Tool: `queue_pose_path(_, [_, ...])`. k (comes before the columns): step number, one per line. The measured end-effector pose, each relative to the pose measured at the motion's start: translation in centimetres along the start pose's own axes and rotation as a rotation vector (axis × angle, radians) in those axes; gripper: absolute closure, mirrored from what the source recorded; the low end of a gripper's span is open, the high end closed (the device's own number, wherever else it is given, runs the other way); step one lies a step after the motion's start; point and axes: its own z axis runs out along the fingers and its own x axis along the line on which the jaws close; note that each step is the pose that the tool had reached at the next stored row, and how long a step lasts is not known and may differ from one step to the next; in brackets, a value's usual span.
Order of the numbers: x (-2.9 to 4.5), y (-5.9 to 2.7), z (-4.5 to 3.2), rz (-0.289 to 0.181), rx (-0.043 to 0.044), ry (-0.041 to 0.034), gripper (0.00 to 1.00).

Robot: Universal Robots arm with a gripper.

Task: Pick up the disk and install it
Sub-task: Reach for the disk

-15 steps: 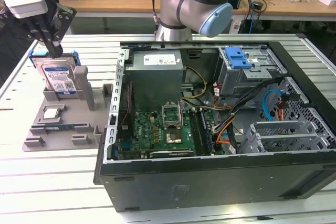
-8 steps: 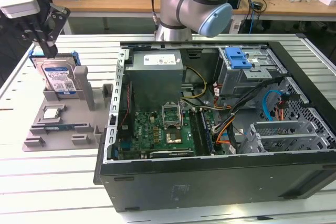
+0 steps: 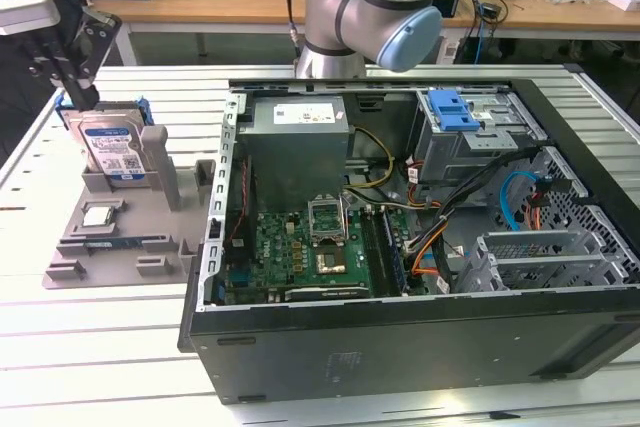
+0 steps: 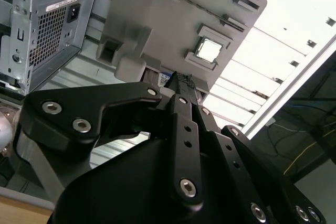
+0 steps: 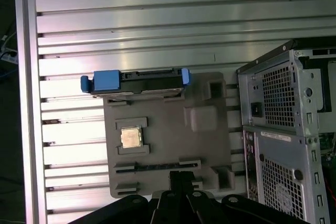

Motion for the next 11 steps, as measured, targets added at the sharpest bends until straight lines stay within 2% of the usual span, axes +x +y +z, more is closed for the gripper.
queue_pose_path(11, [1.73,-0.13,-0.05,0.000,0.0000,0.0000,0.89])
